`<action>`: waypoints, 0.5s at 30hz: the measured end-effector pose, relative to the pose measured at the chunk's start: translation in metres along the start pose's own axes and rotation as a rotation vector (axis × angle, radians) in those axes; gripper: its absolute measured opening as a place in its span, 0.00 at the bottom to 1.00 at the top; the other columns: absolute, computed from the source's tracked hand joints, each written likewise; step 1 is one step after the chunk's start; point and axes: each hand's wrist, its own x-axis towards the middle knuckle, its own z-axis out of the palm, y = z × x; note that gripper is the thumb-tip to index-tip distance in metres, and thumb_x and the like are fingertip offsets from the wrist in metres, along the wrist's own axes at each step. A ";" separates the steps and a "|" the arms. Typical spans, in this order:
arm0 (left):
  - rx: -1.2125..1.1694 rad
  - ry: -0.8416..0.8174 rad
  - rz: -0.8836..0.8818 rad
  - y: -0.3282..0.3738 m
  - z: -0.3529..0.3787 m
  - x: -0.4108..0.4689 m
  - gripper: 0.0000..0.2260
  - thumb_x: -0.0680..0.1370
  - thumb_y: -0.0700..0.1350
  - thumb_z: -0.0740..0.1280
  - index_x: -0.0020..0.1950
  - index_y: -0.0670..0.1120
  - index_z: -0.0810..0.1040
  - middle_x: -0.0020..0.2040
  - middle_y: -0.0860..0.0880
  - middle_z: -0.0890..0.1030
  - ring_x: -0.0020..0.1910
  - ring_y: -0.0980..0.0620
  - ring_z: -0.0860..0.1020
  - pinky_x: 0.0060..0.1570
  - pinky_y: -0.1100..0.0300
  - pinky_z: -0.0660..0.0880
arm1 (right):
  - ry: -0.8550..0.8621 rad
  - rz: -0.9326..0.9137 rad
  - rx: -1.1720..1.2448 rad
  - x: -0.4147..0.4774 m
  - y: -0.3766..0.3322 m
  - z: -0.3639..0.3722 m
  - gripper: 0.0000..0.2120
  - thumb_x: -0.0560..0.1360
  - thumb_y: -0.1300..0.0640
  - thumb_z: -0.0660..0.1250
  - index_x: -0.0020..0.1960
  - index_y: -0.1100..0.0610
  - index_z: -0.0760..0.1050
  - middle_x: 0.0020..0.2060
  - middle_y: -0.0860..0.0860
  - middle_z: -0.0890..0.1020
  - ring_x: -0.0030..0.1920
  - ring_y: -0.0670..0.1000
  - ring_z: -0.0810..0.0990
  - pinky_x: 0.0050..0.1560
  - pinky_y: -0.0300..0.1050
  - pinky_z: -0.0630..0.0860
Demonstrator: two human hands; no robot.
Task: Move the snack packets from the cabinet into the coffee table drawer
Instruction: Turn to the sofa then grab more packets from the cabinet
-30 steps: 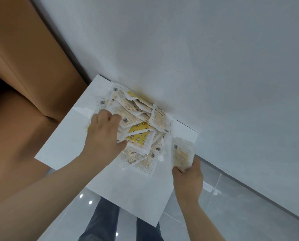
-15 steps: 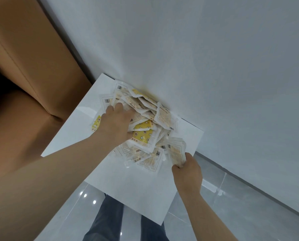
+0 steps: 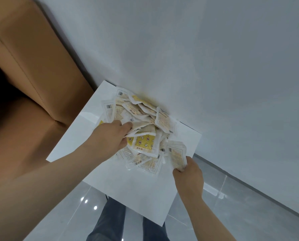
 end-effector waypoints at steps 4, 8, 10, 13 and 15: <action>-0.176 0.010 -0.109 -0.001 -0.009 -0.024 0.17 0.78 0.49 0.62 0.66 0.49 0.71 0.45 0.47 0.79 0.41 0.47 0.78 0.41 0.54 0.76 | 0.002 -0.019 0.009 -0.006 -0.010 -0.011 0.09 0.66 0.65 0.61 0.42 0.53 0.71 0.36 0.50 0.76 0.33 0.49 0.74 0.28 0.39 0.64; -0.490 -0.031 -0.294 0.005 -0.021 -0.046 0.11 0.77 0.50 0.64 0.56 0.46 0.74 0.43 0.49 0.80 0.34 0.51 0.81 0.37 0.55 0.79 | -0.009 -0.053 0.027 -0.020 -0.021 -0.028 0.08 0.67 0.65 0.62 0.41 0.53 0.70 0.34 0.49 0.75 0.32 0.48 0.73 0.28 0.38 0.63; -0.586 -0.039 -0.332 0.012 -0.030 -0.058 0.12 0.76 0.50 0.65 0.57 0.46 0.75 0.44 0.49 0.81 0.32 0.51 0.82 0.39 0.51 0.81 | -0.009 -0.070 0.029 -0.029 -0.028 -0.038 0.08 0.67 0.64 0.62 0.42 0.53 0.71 0.35 0.49 0.76 0.34 0.49 0.74 0.29 0.39 0.64; -0.659 -0.029 -0.351 0.029 -0.047 -0.077 0.13 0.76 0.50 0.65 0.58 0.46 0.74 0.44 0.50 0.80 0.32 0.52 0.82 0.40 0.50 0.81 | -0.010 -0.096 0.068 -0.044 -0.043 -0.059 0.08 0.67 0.64 0.63 0.43 0.53 0.72 0.35 0.48 0.77 0.35 0.50 0.75 0.29 0.39 0.66; -0.706 -0.012 -0.366 0.042 -0.061 -0.091 0.13 0.75 0.51 0.65 0.57 0.47 0.75 0.43 0.50 0.80 0.31 0.52 0.82 0.40 0.49 0.81 | -0.027 -0.127 0.117 -0.054 -0.056 -0.080 0.08 0.68 0.64 0.63 0.42 0.52 0.71 0.34 0.47 0.76 0.34 0.49 0.74 0.29 0.39 0.65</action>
